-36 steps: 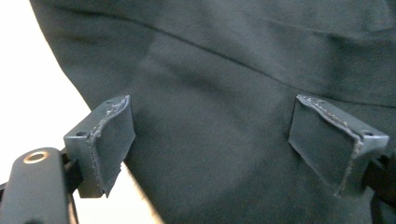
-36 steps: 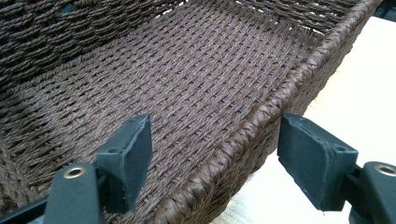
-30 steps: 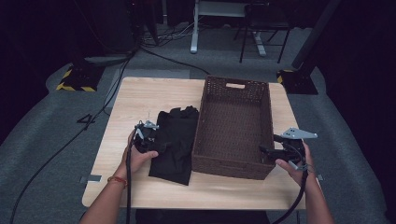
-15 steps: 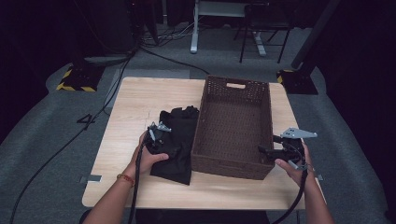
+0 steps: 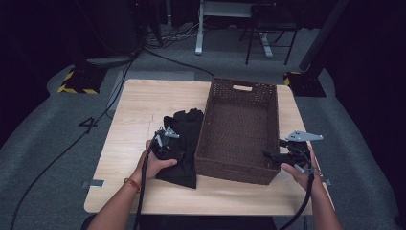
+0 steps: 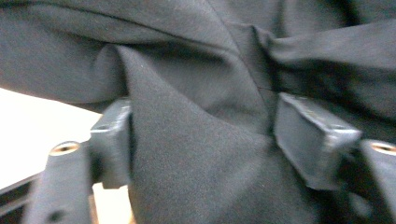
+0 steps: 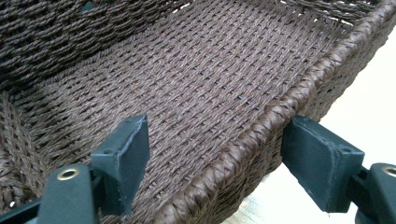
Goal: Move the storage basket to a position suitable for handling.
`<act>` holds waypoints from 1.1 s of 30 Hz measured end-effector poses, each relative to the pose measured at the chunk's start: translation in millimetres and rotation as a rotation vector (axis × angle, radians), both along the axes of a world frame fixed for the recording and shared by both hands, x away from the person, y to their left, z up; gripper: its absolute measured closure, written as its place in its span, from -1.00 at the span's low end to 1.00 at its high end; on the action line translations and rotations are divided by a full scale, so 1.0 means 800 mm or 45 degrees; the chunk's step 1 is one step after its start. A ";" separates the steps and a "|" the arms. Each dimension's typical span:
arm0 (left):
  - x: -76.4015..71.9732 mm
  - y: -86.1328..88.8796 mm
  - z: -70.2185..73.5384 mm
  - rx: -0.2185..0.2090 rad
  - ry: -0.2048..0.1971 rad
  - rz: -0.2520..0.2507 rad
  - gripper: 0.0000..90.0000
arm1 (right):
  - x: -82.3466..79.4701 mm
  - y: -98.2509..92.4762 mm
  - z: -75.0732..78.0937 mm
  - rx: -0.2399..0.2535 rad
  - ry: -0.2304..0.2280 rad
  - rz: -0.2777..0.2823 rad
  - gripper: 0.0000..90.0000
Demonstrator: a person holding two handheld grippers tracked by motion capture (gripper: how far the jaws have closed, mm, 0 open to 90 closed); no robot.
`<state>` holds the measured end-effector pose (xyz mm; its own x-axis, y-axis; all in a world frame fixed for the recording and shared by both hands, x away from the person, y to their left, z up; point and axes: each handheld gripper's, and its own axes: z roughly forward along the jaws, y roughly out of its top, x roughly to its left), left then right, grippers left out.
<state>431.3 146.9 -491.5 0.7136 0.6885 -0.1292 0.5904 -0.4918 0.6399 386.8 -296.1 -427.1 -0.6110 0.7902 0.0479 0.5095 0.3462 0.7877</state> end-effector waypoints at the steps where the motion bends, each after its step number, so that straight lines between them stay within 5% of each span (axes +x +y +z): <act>1: 0.000 0.000 0.000 -0.019 0.006 -0.006 -0.12 | 0.000 0.001 0.000 -0.001 0.003 0.001 -0.46; 12: 0.009 0.017 -0.001 -0.106 0.059 -0.047 0.35 | 0.009 0.010 0.001 -0.017 0.026 0.048 -0.53; 20: 0.004 0.030 0.006 -0.017 -0.022 -0.019 0.41 | 0.018 0.028 0.003 -0.045 0.025 0.073 -0.53; 29: -0.003 0.047 0.014 -0.019 -0.076 0.022 0.42 | 0.012 0.024 0.006 -0.018 0.012 0.048 -0.55; 33: -0.006 0.052 0.016 -0.014 -0.101 0.030 0.42 | -0.002 0.013 0.018 0.035 -0.070 0.058 -0.46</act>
<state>426.5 188.1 -478.5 0.7054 0.7042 -0.0805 0.5489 -0.4710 0.6905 385.3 -285.9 -412.6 -0.6485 0.7604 0.0347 0.4494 0.3457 0.8237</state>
